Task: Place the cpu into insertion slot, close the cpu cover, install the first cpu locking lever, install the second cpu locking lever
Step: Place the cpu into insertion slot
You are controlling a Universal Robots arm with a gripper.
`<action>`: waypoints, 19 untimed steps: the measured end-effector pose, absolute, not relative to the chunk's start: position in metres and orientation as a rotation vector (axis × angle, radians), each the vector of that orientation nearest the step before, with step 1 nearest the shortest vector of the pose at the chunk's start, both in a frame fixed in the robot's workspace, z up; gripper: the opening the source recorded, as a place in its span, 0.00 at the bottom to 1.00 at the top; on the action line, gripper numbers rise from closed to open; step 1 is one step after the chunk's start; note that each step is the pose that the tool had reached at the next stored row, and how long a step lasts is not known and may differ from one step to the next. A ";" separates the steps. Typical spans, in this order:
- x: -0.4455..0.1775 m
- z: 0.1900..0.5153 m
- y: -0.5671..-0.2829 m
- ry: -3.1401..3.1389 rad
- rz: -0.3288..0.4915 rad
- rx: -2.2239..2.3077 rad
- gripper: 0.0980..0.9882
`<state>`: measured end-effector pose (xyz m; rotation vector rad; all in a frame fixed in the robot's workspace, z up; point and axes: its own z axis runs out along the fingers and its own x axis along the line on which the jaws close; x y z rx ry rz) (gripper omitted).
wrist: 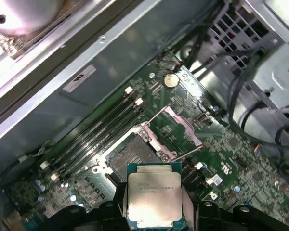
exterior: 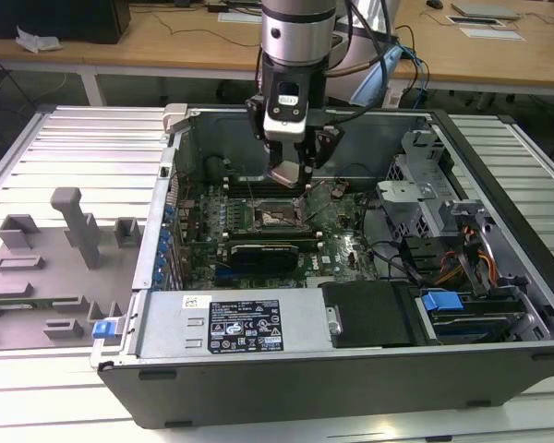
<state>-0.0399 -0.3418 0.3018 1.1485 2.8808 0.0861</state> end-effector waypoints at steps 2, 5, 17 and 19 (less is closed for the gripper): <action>-0.040 0.301 -0.342 2.854 0.085 1.212 0.49; -0.040 0.300 -0.342 2.804 0.082 1.318 0.49; -0.040 0.299 -0.342 2.714 0.078 1.487 0.49; -0.040 0.298 -0.342 2.694 0.077 1.522 0.49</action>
